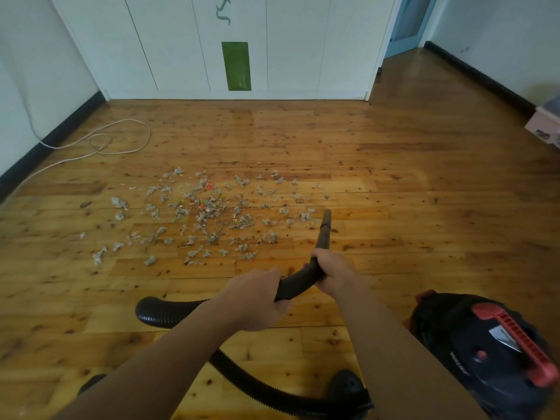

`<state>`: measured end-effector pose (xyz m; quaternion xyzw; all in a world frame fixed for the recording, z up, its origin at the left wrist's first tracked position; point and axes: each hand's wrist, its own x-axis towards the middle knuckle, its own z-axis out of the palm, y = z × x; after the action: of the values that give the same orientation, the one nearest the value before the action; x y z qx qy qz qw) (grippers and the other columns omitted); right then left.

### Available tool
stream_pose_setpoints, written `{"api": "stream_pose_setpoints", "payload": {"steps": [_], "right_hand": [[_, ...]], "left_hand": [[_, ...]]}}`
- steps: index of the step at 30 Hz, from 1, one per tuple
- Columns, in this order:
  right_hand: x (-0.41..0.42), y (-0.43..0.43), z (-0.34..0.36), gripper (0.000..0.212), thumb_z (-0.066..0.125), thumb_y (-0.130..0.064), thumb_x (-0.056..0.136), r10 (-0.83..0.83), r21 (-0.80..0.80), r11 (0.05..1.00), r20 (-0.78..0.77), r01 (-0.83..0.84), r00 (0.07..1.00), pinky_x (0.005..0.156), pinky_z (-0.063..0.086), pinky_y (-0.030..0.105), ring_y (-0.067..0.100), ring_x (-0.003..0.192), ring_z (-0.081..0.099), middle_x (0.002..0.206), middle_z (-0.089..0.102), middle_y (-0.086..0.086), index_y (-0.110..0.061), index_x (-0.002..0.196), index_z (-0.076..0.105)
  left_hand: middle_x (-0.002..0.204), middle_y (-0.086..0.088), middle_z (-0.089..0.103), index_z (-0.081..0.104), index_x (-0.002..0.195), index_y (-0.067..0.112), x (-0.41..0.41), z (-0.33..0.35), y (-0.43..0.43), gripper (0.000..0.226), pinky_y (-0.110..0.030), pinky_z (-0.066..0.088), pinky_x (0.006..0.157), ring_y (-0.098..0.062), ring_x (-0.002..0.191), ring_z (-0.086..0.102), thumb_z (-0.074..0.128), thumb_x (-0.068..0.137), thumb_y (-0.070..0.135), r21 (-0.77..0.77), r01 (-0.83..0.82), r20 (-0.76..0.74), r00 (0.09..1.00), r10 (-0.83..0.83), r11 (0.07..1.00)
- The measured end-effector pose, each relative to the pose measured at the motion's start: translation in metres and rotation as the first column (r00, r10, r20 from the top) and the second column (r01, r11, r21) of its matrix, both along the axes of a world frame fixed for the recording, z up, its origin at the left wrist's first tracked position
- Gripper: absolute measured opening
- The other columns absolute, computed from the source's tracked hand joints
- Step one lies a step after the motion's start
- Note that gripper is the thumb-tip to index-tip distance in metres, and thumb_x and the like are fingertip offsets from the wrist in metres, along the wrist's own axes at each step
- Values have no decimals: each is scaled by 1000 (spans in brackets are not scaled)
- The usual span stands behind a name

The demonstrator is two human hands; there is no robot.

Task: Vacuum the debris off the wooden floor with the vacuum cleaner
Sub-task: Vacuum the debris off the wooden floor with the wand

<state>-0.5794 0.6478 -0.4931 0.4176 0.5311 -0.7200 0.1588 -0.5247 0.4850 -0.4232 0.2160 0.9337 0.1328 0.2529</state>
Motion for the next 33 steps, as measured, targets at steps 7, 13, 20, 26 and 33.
{"api": "stream_pose_setpoints", "payload": {"steps": [7,13,20,26,33], "right_hand": [[14,-12,7,41,50,-5,97,56,-30,998,-27,-57,998,62,51,34,24,76,55,96,50,16,-2,135,36],[28,-18,15,25,50,-4,97,47,-60,997,-35,-49,998,68,53,36,26,80,57,99,52,18,-7,117,36],[45,-29,20,21,49,-3,96,101,-44,994,-34,-103,994,89,54,44,28,90,56,101,51,18,-3,113,36],[58,-41,23,24,49,-6,96,159,-33,987,-31,-160,987,97,49,47,29,93,53,105,49,18,-1,118,39],[74,-58,29,26,49,-10,99,169,-64,983,-28,-171,985,79,53,40,29,93,55,105,50,15,-1,121,40]], "left_hand": [[88,6,57,48,122,26,10,10,-2,41,-23,35,55,-11,69,52,53,94,55,5,1,15,1000,-1,1000],[81,9,53,50,117,27,24,19,-7,33,-22,34,52,-7,64,49,52,95,51,-25,-9,-18,1000,9,1000],[78,10,50,47,102,27,42,21,-15,18,-20,31,52,-6,62,46,53,97,42,16,-49,-16,999,49,999],[81,9,54,47,103,27,56,17,-28,18,-20,32,51,-6,63,48,51,97,43,-10,-71,-64,995,71,997],[77,12,53,45,93,32,69,20,-45,21,-19,30,48,-4,59,48,50,93,53,-35,-90,-129,988,85,995]]}}
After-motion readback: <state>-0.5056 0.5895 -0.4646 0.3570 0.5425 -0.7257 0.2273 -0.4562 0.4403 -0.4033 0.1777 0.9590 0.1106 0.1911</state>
